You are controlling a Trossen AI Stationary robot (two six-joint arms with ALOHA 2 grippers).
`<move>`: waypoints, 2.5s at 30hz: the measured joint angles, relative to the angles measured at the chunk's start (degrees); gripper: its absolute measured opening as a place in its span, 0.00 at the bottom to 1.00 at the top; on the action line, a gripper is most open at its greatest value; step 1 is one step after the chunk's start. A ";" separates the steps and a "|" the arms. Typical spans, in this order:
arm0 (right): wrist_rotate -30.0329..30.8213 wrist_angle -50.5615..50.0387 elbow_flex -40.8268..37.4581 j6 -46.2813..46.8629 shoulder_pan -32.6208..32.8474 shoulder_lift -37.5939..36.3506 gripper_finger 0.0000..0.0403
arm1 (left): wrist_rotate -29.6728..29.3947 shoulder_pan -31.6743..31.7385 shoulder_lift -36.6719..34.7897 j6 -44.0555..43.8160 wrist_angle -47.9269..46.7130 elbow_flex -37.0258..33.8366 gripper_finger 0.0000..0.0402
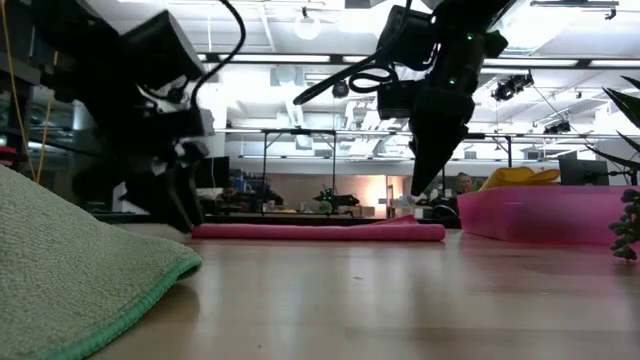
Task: Fold microfiber towels
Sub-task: Fold the pink microfiber cloth
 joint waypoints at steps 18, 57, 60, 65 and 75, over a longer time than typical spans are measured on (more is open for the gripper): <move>-1.25 -1.31 -0.04 2.37 -0.25 0.02 0.53 | -2.90 0.14 3.07 -3.26 2.09 0.09 0.25; 7.49 -3.38 0.11 -12.58 2.87 10.34 0.27 | -0.59 0.04 3.06 -6.60 1.38 0.04 0.00; 7.55 -3.36 0.11 -11.76 3.00 10.40 0.27 | -0.53 0.04 3.06 -6.55 1.38 0.04 0.00; 6.55 -3.38 0.11 -10.25 2.98 10.43 0.19 | 0.99 0.15 3.06 -8.36 1.33 0.04 0.00; -12.34 -3.25 -0.11 -0.72 3.04 9.87 0.01 | 15.12 0.16 -0.20 -22.39 -2.15 -0.04 0.00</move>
